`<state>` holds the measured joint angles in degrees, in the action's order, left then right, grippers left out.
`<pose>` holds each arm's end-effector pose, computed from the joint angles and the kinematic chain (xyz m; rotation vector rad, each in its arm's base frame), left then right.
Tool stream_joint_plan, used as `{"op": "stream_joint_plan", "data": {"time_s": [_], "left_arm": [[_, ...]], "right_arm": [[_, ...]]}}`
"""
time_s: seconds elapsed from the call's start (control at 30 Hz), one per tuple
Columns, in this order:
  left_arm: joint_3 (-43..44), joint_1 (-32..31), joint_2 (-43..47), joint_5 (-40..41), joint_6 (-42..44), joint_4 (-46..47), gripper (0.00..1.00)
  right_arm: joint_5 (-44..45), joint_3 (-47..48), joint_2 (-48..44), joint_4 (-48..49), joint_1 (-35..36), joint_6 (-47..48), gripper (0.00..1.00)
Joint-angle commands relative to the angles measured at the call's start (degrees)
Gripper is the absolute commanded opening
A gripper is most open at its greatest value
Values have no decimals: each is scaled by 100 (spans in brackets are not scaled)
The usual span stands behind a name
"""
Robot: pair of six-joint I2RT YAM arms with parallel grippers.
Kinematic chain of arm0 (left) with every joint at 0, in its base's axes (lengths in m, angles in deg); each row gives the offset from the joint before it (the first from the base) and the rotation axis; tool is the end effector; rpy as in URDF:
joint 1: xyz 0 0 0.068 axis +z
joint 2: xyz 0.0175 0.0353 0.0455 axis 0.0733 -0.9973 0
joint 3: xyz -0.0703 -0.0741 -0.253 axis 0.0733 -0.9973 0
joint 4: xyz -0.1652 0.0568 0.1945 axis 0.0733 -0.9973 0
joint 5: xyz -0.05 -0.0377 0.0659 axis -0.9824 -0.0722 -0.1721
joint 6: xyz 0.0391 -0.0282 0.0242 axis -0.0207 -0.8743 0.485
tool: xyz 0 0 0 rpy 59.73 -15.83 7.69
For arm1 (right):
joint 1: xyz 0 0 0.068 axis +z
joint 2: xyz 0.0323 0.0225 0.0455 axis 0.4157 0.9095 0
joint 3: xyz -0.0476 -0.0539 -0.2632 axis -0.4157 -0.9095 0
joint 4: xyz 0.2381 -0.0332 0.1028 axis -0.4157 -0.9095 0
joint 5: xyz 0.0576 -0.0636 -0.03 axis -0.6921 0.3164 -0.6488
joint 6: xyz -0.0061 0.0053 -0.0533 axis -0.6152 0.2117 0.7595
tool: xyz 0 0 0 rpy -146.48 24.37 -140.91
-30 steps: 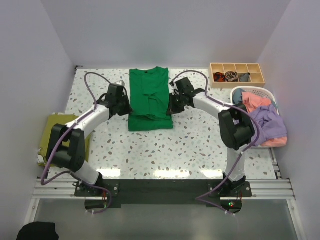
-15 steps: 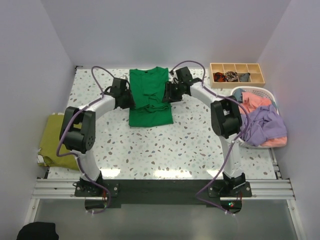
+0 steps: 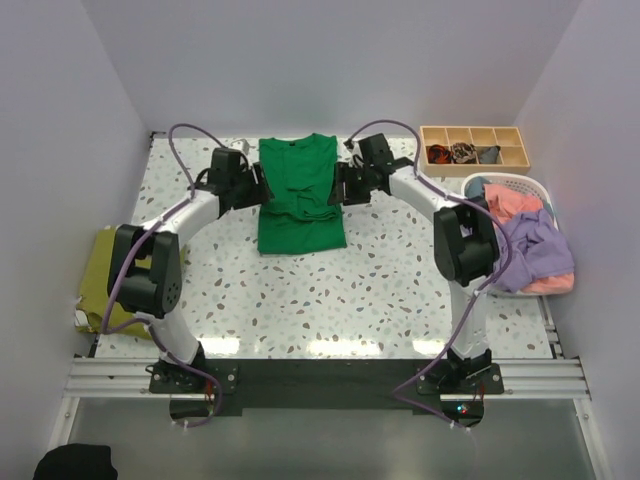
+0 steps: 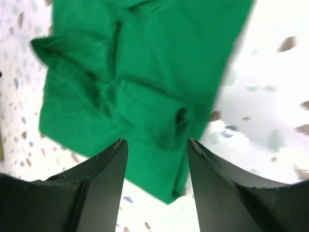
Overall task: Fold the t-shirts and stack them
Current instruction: Fold the folded rectangular tshirt in 1/3 of the way
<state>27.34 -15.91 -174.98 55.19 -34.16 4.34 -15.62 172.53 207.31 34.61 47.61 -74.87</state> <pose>0.3835 -0.0829 0.2186 -0.2749 2.3514 -0.4443 0.4341 0.1974 0.2088 -0.2228 2.5045 0.7333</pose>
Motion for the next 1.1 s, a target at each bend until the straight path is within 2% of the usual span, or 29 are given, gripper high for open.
{"op": "stream_joint_plan", "data": {"time_s": [0.0, 0.2, 0.37, 0.73, 1.07], "left_arm": [[-267, -77, 369, -1452, 44, 266, 62], [-732, -236, 440, -1735, 0, 379, 61], [-795, -245, 141, -1744, -44, 721, 61], [14, -236, -930, -1691, -97, 1065, 61], [646, -148, -1388, -1164, 70, 1065, 61]], "right_arm": [[-519, -270, -424, 98, 462, -102, 56], [-519, -788, -512, 422, 841, -321, 56], [-431, -754, -355, 520, 842, -357, 56], [-168, 362, 462, 133, 710, -40, 56], [219, 854, 560, 54, 429, 223, 56]]}}
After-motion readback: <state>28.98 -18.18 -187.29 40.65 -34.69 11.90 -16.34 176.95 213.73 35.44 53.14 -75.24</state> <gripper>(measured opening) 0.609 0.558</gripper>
